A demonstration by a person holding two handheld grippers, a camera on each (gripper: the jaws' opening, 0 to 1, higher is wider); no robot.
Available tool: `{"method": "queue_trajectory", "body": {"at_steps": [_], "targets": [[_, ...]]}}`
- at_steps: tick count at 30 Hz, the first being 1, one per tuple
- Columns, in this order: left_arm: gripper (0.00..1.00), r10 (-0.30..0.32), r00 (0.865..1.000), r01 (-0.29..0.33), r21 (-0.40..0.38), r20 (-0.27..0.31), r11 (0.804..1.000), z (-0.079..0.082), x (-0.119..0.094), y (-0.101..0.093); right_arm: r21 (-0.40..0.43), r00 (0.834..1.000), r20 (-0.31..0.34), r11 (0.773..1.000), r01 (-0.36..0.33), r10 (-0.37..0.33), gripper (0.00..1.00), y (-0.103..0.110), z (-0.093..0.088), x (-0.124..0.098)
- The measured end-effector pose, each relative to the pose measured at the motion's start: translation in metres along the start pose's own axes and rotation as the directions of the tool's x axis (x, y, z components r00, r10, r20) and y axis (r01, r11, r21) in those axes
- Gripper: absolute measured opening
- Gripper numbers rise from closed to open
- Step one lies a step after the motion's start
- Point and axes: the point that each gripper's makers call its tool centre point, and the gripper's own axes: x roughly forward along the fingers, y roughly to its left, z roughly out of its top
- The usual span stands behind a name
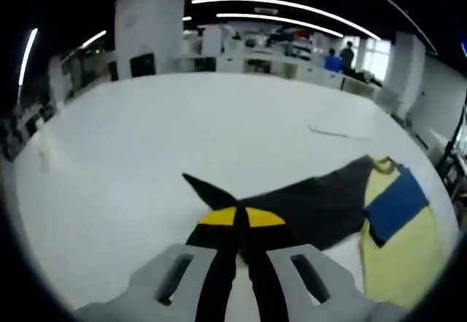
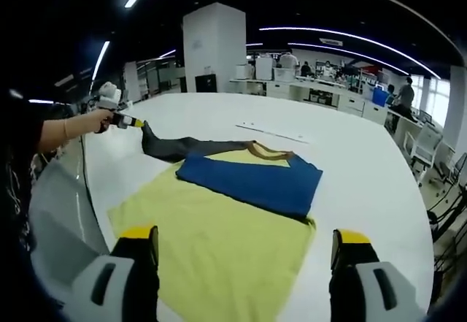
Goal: Fold the garment on the visible template until the final outline fits inside the template.
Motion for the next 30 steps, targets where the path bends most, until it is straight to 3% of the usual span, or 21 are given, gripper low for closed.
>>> {"method": "queue_trajectory", "body": {"at_steps": [21, 30], "targets": [[0.00, -0.144, 0.989, 0.142, 0.053, 0.036, 0.988, 0.027, 0.012, -0.082, 0.009, 1.000, -0.003, 1.000, -0.011, 0.011, 0.99, 0.001, -0.008, -0.001], [0.00, -0.240, 0.969, 0.237, 0.051, 0.062, 0.970, 0.040, 0.014, -0.133, 0.015, 1.000, -0.005, 1.000, -0.014, 0.014, 0.99, 0.002, -0.010, -0.001]]}}
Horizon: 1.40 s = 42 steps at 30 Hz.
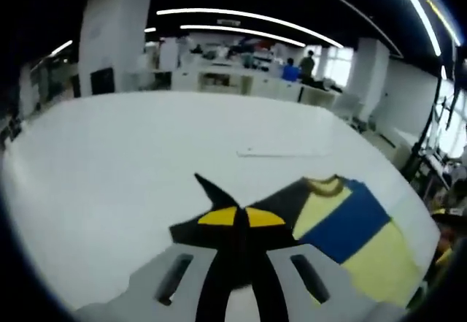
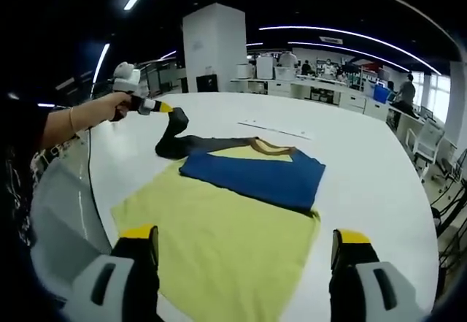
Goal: Fold the garment on the visible template until the final outline fits inside the template.
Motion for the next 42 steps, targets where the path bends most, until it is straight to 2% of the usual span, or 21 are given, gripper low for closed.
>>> {"method": "queue_trajectory", "body": {"at_steps": [6, 16, 32, 37, 42], "targets": [[0.00, -0.054, 0.999, 0.054, 0.030, -0.002, 0.998, 0.005, 0.008, -0.029, 0.004, 1.000, -0.008, 1.000, 0.000, 0.000, 0.99, -0.001, -0.004, -0.002], [0.00, -0.118, 0.993, 0.118, 0.033, -0.015, 0.992, 0.006, 0.021, -0.071, 0.015, 1.000, -0.021, 1.000, -0.005, 0.006, 0.99, -0.001, -0.009, -0.001], [0.00, -0.193, 0.981, 0.193, 0.033, -0.002, 0.981, 0.012, 0.039, -0.121, 0.021, 0.999, -0.038, 1.000, -0.005, 0.006, 0.99, 0.000, -0.017, -0.001], [0.00, -0.234, 0.972, 0.234, 0.034, 0.011, 0.972, 0.017, 0.043, -0.142, 0.026, 0.999, -0.042, 1.000, -0.002, 0.003, 0.99, -0.001, -0.019, -0.002], [0.00, -0.255, 0.967, 0.254, 0.035, 0.009, 0.966, 0.016, 0.048, -0.158, 0.030, 0.999, -0.047, 1.000, 0.001, 0.001, 0.99, -0.002, -0.022, -0.003]]}}
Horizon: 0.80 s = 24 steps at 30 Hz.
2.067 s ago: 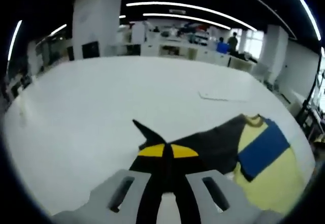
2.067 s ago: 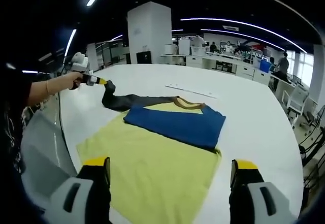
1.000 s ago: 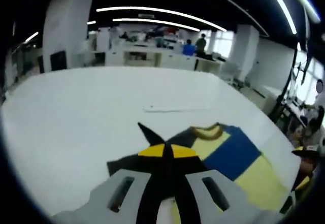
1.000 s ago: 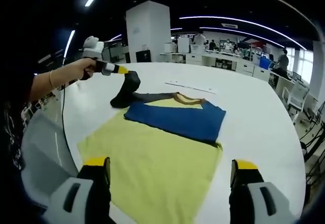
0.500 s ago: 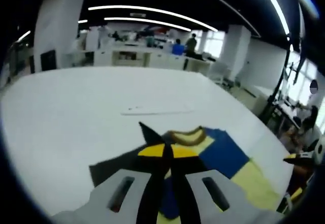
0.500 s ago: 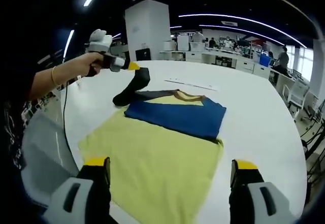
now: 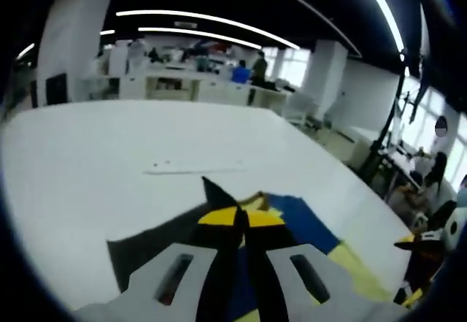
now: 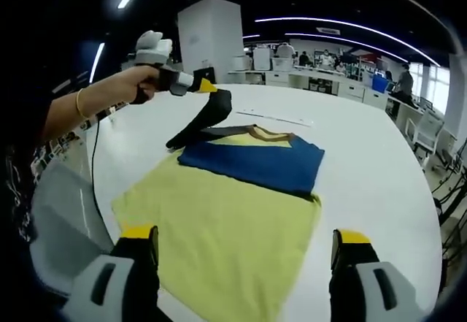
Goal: Fold the garment on the visible template until the final outline fits inside the template.
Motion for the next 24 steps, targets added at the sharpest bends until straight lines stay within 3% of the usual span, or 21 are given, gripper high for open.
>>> {"method": "queue_trajectory", "body": {"at_steps": [16, 24], "targets": [[0.00, -0.106, 0.994, 0.106, -0.021, -0.007, 0.994, -0.006, 0.028, -0.054, 0.014, 1.000, -0.020, 1.000, 0.018, -0.018, 0.99, -0.009, -0.009, -0.004], [0.00, -0.174, 0.985, 0.174, -0.040, 0.011, 0.984, -0.003, 0.037, -0.077, 0.017, 1.000, -0.022, 1.000, 0.014, -0.014, 0.99, -0.007, -0.009, -0.001]]}}
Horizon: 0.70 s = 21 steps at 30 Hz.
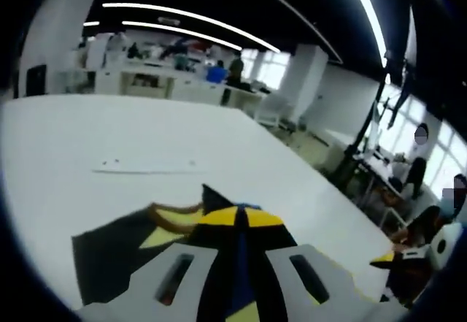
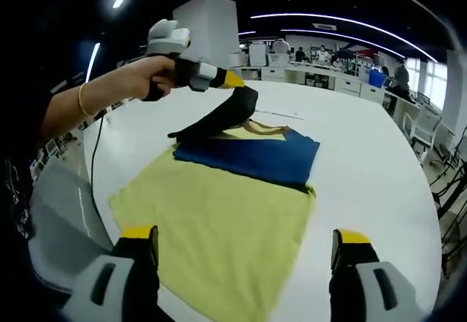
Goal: Fold the garment on the visible template until the final outline fits inside the template.
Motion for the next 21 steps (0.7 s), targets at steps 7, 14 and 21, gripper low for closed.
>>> {"method": "queue_trajectory", "body": {"at_steps": [7, 14, 21], "targets": [[0.00, -0.062, 0.998, 0.063, 0.011, -0.022, 0.998, -0.011, 0.010, -0.020, 0.012, 1.000, -0.005, 1.000, 0.007, -0.007, 0.99, -0.003, -0.004, 0.000], [0.00, -0.117, 0.993, 0.117, 0.012, -0.025, 0.993, -0.019, 0.017, -0.037, 0.025, 1.000, -0.009, 1.000, 0.017, -0.017, 0.99, -0.005, -0.008, -0.002], [0.00, -0.198, 0.979, 0.199, 0.009, -0.037, 0.980, -0.030, 0.023, -0.062, 0.032, 1.000, -0.015, 0.999, 0.024, -0.023, 0.99, -0.006, -0.012, -0.003]]}}
